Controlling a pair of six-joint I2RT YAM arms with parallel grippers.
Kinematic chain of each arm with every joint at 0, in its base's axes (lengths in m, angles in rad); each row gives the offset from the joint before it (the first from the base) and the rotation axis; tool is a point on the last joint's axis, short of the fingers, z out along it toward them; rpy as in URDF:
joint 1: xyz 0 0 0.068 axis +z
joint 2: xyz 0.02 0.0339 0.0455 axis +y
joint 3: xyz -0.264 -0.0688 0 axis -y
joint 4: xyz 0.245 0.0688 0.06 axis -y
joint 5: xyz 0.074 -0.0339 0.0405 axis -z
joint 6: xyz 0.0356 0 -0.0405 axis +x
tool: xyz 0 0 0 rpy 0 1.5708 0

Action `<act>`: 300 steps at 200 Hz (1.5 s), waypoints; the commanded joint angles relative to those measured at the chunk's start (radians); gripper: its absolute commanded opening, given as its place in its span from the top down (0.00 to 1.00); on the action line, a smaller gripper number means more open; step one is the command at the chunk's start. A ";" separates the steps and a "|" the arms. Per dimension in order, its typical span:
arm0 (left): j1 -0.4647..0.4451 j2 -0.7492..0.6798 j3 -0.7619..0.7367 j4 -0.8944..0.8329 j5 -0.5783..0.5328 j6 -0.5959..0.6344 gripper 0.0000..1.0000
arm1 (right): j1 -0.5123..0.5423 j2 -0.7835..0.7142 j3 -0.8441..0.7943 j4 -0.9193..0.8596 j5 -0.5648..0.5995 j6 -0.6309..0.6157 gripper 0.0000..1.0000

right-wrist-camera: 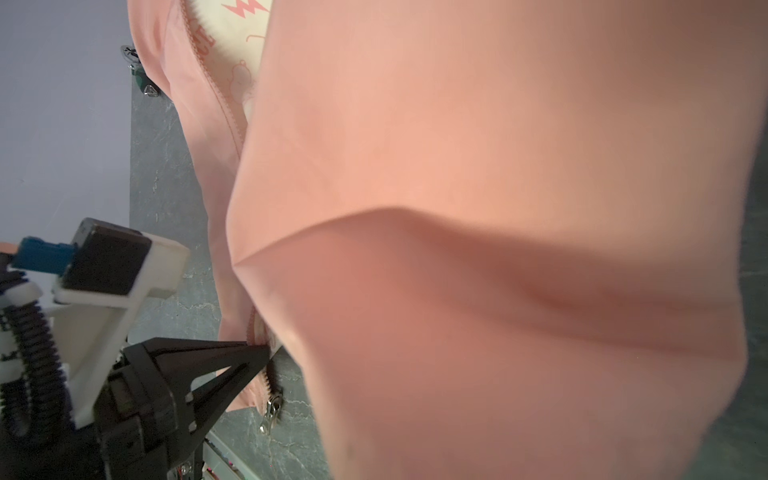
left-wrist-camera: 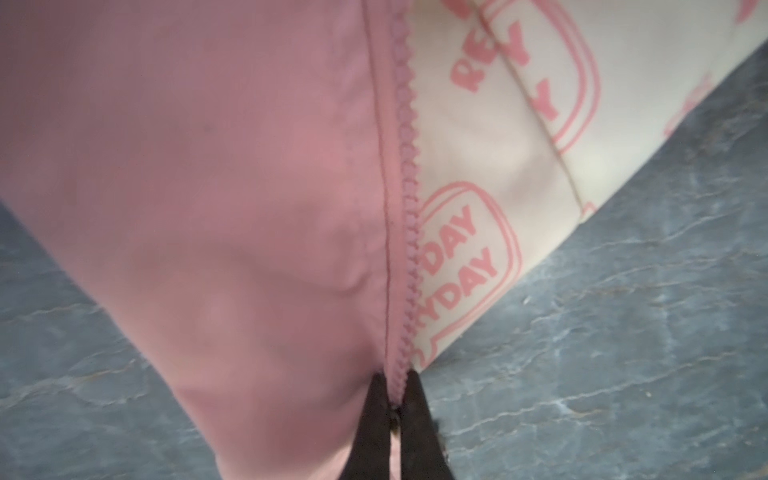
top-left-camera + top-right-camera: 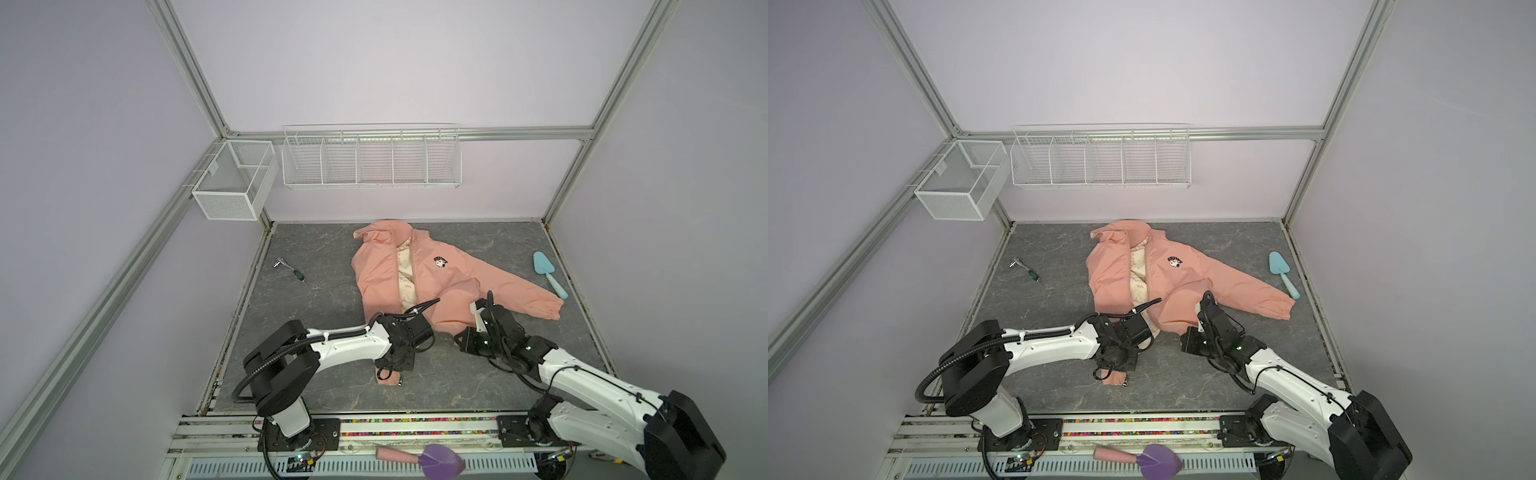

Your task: Zip up the jacket

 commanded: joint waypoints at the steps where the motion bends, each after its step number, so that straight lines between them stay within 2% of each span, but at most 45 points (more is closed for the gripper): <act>1: 0.051 -0.106 -0.035 -0.065 -0.061 0.015 1.00 | 0.006 0.029 -0.004 0.050 -0.035 0.003 0.94; 30: 0.168 -0.269 -0.059 -0.099 -0.060 0.079 1.00 | 0.041 0.086 0.019 0.088 -0.041 0.018 0.94; 74: 0.445 -0.426 0.011 -0.183 -0.007 0.264 1.00 | 0.106 0.186 0.090 0.147 -0.033 0.044 0.94; 113: 0.666 -0.453 0.153 -0.214 0.046 0.375 1.00 | 0.186 0.284 0.193 0.178 -0.024 0.060 0.94; 142: 0.758 -0.420 0.275 -0.231 0.094 0.435 1.00 | 0.245 0.382 0.274 0.206 -0.031 0.067 0.94; 152: 0.758 -0.397 0.315 -0.237 0.123 0.453 1.00 | 0.254 0.413 0.296 0.212 -0.036 0.070 0.94; 174: 0.755 -0.366 0.325 -0.167 0.330 0.477 1.00 | 0.252 0.451 0.311 0.225 -0.037 0.083 0.94; 189: 0.724 -0.351 0.306 -0.111 0.412 0.464 1.00 | 0.243 0.464 0.319 0.215 -0.032 0.086 0.94; 203: 0.649 -0.329 0.301 -0.067 0.426 0.457 1.00 | 0.227 0.476 0.317 0.208 -0.035 0.087 0.94; 236: 0.493 -0.220 0.319 0.030 0.533 0.427 1.00 | 0.166 0.484 0.272 0.259 -0.086 0.097 0.94; 300: 0.382 0.006 0.299 0.180 0.586 0.370 1.00 | 0.085 0.416 0.163 0.297 -0.114 0.081 0.94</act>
